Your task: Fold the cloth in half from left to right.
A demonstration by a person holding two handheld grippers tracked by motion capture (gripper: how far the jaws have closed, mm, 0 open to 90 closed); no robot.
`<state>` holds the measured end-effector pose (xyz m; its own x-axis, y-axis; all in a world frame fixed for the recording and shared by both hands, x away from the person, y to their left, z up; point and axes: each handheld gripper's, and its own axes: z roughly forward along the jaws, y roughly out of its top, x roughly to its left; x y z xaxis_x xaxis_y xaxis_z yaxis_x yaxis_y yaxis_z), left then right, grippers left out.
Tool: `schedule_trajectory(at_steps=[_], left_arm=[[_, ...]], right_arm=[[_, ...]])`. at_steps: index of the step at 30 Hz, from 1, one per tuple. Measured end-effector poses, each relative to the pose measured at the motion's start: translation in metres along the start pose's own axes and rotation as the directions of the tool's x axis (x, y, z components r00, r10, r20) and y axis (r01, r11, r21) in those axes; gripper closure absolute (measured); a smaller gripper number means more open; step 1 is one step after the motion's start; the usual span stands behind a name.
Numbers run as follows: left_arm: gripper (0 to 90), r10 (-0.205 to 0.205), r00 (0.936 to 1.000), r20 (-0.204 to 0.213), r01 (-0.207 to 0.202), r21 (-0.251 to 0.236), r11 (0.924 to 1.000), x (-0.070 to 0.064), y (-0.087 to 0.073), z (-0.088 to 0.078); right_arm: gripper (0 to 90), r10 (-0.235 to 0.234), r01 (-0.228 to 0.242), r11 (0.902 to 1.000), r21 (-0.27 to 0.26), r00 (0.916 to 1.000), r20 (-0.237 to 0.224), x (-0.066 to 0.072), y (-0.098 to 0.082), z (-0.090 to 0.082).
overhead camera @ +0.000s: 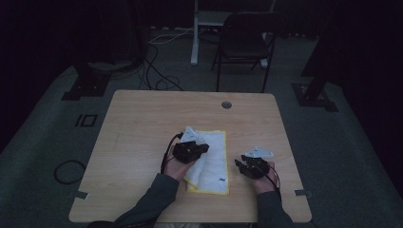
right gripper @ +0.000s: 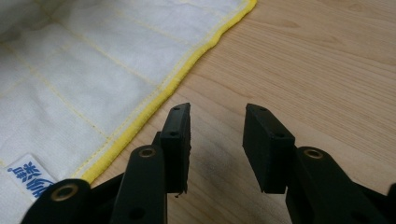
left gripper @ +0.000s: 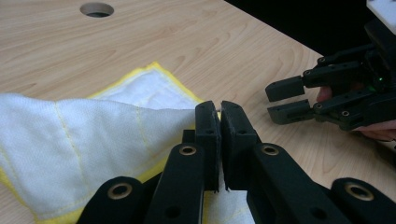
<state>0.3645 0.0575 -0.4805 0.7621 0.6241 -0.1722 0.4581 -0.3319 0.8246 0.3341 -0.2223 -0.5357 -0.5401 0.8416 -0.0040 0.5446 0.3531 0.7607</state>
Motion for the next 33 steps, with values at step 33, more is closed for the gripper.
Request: schedule_trajectory(at_steps=[33], left_arm=[[87.0, 0.029, 0.9991, 0.031, -0.031, 0.056, 0.9979, -0.013, 0.002, 0.033]], right_arm=[[61.8, 0.006, -0.006, 1.0000, -0.003, 1.0000, 0.001, -0.002, -0.001, 0.000]])
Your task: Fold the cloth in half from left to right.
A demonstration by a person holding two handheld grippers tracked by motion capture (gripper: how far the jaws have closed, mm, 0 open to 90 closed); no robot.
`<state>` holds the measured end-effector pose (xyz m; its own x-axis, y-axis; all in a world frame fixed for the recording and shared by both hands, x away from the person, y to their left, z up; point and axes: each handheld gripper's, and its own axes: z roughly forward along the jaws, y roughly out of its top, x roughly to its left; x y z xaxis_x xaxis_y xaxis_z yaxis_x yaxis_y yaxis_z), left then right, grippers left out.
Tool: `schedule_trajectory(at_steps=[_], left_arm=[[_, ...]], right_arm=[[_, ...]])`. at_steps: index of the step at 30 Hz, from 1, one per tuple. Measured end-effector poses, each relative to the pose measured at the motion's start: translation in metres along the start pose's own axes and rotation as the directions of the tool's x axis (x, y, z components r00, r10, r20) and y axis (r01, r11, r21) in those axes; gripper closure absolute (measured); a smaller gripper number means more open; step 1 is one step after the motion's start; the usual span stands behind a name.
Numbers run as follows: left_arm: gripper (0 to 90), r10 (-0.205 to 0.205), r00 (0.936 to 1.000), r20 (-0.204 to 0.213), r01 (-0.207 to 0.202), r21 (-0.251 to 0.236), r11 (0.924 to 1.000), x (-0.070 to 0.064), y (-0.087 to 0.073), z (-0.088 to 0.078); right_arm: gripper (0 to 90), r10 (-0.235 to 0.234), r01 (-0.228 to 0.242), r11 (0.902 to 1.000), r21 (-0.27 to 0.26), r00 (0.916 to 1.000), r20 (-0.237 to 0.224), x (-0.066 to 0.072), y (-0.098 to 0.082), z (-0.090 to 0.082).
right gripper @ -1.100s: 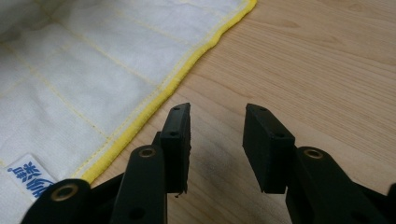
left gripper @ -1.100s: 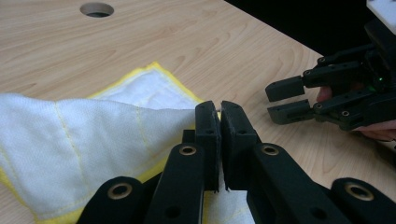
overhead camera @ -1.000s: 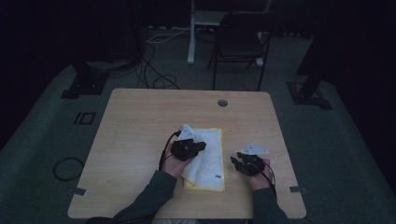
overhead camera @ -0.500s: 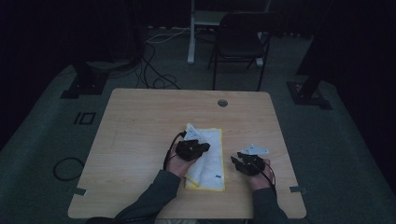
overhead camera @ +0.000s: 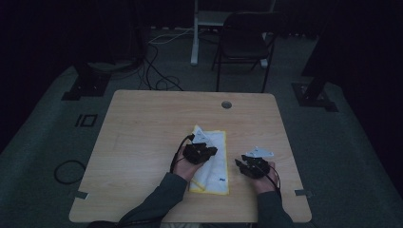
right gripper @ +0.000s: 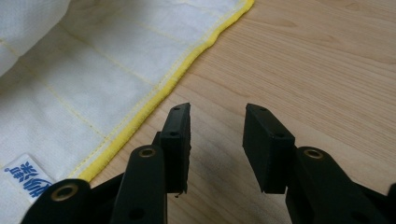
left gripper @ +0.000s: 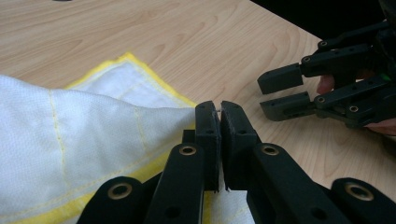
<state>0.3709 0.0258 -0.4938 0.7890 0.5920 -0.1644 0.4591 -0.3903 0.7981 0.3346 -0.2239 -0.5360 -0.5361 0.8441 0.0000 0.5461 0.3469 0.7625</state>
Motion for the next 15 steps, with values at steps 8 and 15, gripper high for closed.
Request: schedule_trajectory(at_steps=[8, 15], left_arm=[[86.9, 0.009, 0.9999, 0.009, -0.009, 0.010, 0.9999, -0.004, 0.004, 0.009], [87.0, 0.006, 0.9999, 0.015, -0.006, 0.021, 0.9998, -0.004, 0.004, 0.016]], right_arm=[[61.8, 0.001, -0.001, 1.0000, 0.000, 1.0000, 0.000, -0.001, 0.000, 0.000], [61.8, 0.006, -0.006, 1.0000, -0.002, 1.0000, 0.000, -0.002, -0.001, 0.000]])
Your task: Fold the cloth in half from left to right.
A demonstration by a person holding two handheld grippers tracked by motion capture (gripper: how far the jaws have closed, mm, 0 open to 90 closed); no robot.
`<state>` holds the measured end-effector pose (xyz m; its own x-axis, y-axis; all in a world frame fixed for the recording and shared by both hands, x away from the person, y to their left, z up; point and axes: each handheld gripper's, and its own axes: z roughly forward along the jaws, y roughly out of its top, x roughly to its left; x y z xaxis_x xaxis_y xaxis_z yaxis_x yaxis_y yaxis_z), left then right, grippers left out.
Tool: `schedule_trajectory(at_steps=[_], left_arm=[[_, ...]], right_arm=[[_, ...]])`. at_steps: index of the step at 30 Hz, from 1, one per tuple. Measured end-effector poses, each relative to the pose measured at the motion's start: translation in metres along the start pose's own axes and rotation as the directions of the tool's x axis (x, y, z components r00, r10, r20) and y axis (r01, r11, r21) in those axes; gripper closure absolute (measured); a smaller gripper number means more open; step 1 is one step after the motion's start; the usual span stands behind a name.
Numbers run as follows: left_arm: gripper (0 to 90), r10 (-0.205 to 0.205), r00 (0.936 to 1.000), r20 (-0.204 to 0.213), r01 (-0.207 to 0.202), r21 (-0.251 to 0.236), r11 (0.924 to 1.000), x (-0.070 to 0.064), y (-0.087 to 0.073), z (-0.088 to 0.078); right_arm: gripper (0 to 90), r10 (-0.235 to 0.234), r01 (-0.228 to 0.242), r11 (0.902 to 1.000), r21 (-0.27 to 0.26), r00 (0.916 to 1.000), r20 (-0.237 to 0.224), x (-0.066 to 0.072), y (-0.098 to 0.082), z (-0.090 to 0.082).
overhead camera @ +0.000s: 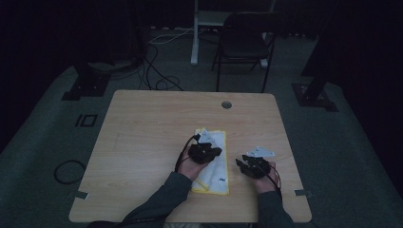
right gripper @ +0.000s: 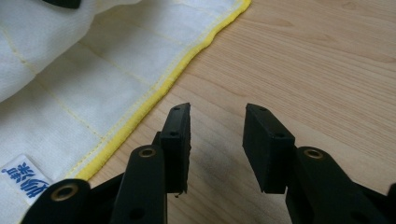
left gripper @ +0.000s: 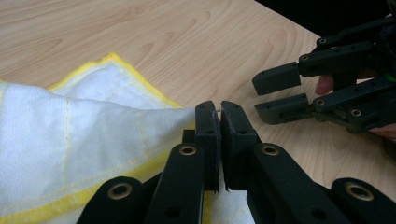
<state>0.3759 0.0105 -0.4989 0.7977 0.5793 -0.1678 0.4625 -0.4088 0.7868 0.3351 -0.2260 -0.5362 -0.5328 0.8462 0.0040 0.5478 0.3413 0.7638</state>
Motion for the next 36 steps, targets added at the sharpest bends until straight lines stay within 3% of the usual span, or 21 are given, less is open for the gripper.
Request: schedule_trajectory(at_steps=[16, 18, 21, 25, 30, 36], left_arm=[[86.5, -0.003, 0.9998, 0.018, 0.003, 0.042, 0.9991, -0.003, 0.000, 0.022], [82.0, -0.016, 0.9993, 0.033, 0.015, 0.038, 0.9992, -0.002, -0.001, 0.022], [75.8, -0.024, 0.9977, 0.063, 0.024, 0.011, 0.9997, -0.002, -0.001, 0.016], [75.1, -0.014, 0.9977, 0.066, 0.015, -0.006, 0.9999, -0.004, 0.002, 0.008], [75.8, 0.001, 0.9989, 0.047, -0.001, -0.010, 0.9999, -0.002, -0.001, -0.006], [76.0, 0.019, 0.9998, 0.010, -0.019, -0.002, 0.9998, 0.000, -0.015, -0.021]], right_arm=[[61.8, 0.002, -0.002, 1.0000, 0.002, 1.0000, 0.000, 0.000, 0.000, 0.001], [61.7, 0.001, -0.001, 1.0000, 0.002, 1.0000, 0.000, 0.000, 0.000, 0.000], [61.7, 0.002, -0.002, 1.0000, 0.002, 1.0000, 0.000, 0.000, 0.000, 0.000], [61.7, 0.001, -0.001, 1.0000, 0.002, 1.0000, 0.000, 0.000, 0.000, 0.001], [61.6, 0.001, -0.001, 1.0000, -0.002, 1.0000, -0.001, 0.000, 0.000, 0.000], [61.5, -0.001, 0.001, 0.9999, -0.011, 1.0000, 0.001, 0.003, 0.002, -0.001]])
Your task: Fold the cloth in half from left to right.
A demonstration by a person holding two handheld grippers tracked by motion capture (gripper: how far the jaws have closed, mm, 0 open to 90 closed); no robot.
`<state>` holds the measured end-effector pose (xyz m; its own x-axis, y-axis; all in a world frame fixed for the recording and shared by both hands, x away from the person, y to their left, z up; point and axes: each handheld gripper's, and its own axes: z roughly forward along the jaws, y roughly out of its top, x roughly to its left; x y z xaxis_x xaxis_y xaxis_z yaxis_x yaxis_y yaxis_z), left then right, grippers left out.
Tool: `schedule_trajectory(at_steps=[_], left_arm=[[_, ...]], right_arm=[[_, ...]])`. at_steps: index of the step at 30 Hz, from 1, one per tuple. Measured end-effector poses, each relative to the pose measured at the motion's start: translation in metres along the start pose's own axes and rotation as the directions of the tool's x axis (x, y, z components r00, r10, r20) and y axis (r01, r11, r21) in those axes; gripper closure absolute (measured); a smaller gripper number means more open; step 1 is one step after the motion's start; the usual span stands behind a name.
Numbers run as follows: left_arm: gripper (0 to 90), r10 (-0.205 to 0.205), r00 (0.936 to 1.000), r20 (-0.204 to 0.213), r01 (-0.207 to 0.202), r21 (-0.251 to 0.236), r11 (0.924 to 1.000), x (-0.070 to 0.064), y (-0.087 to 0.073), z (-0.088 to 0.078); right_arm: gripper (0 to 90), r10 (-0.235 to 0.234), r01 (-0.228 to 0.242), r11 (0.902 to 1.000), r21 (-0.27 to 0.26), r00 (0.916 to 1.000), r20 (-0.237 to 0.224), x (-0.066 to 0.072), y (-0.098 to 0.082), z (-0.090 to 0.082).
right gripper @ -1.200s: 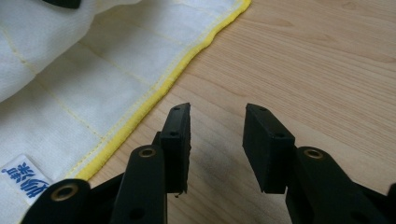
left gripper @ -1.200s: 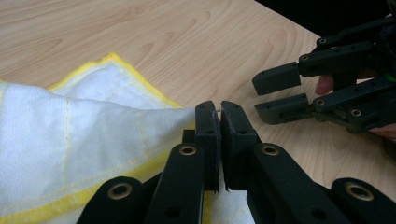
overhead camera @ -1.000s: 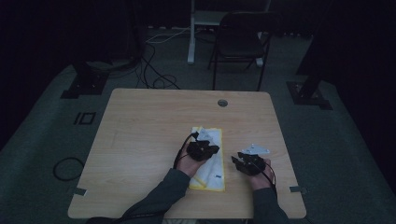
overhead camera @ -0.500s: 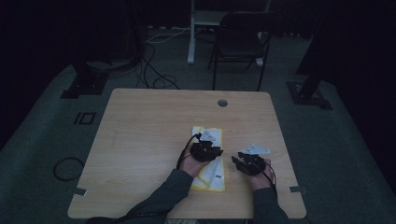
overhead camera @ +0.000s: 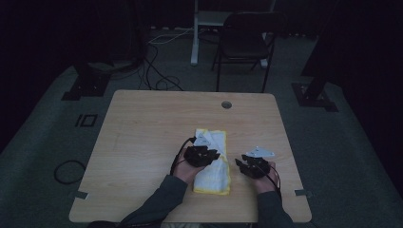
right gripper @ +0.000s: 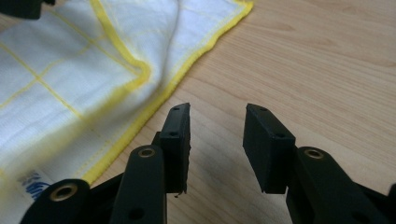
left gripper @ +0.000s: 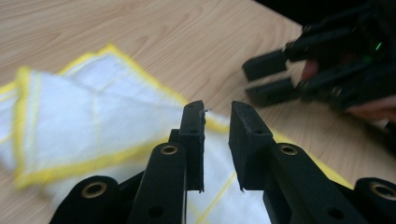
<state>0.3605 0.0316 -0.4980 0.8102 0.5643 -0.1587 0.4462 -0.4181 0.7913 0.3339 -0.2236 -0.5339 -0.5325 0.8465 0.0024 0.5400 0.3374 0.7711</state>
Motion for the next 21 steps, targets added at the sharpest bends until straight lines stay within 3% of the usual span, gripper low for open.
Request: schedule_trajectory(at_steps=[7, 10, 21], left_arm=[[76.1, -0.001, 0.9986, -0.053, 0.002, 0.016, 0.9999, 0.005, -0.023, -0.019], [76.9, -0.006, 0.9971, -0.075, 0.008, 0.021, 0.9998, 0.008, -0.033, -0.029], [79.4, -0.013, 0.9942, -0.107, 0.018, 0.040, 0.9990, 0.008, -0.054, -0.041]], right_arm=[[61.5, -0.023, 0.023, 0.9994, -0.024, 0.9997, -0.009, 0.007, 0.008, 0.000], [61.5, -0.056, 0.055, 0.9978, -0.037, 0.9981, -0.026, 0.016, 0.016, 0.002], [61.7, -0.111, 0.107, 0.9920, -0.067, 0.9912, -0.072, 0.035, 0.041, 0.016]])
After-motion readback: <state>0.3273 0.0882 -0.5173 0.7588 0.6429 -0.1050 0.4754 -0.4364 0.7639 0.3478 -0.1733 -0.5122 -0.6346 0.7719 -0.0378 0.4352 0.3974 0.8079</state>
